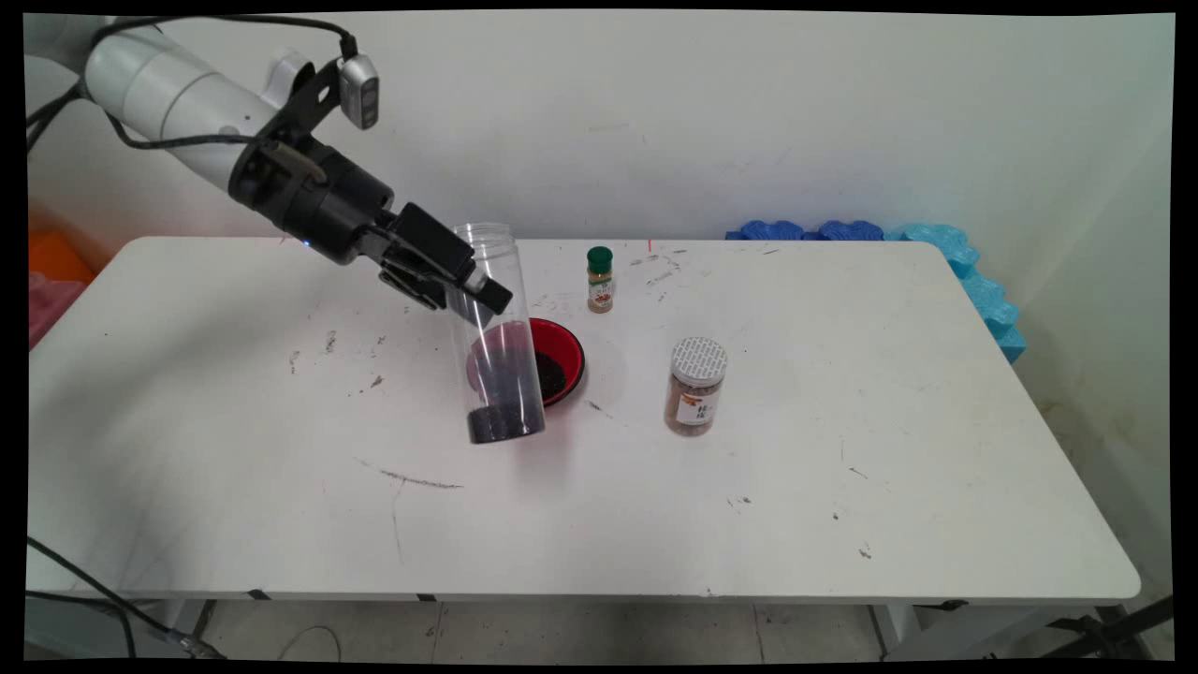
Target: Pour the black seasoning powder in the red bowl
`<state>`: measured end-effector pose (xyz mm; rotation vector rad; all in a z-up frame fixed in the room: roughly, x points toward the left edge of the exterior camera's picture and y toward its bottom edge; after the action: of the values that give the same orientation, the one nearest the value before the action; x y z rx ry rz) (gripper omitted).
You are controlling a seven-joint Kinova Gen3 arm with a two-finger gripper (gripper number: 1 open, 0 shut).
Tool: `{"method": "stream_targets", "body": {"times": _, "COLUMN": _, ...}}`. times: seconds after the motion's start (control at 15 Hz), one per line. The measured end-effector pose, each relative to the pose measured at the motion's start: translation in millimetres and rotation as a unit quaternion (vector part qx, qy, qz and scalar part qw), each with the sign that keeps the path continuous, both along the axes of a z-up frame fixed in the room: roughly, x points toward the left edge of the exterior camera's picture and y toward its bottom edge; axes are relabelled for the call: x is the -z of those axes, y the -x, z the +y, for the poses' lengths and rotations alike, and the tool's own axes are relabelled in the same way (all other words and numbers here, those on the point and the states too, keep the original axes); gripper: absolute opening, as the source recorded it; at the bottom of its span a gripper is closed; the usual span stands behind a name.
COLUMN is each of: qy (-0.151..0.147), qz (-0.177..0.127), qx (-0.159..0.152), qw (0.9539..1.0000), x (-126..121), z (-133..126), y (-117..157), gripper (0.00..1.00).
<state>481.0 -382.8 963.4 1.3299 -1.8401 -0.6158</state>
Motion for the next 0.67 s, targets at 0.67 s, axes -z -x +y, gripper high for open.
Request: {"method": "stream_targets", "body": {"times": 0.67, "qy": -0.148, "qz": 0.041, "qx": -0.110, "qw": 0.9820, "x": 9.9, "z": -5.0, "y": -0.2, "gripper": 0.00}}
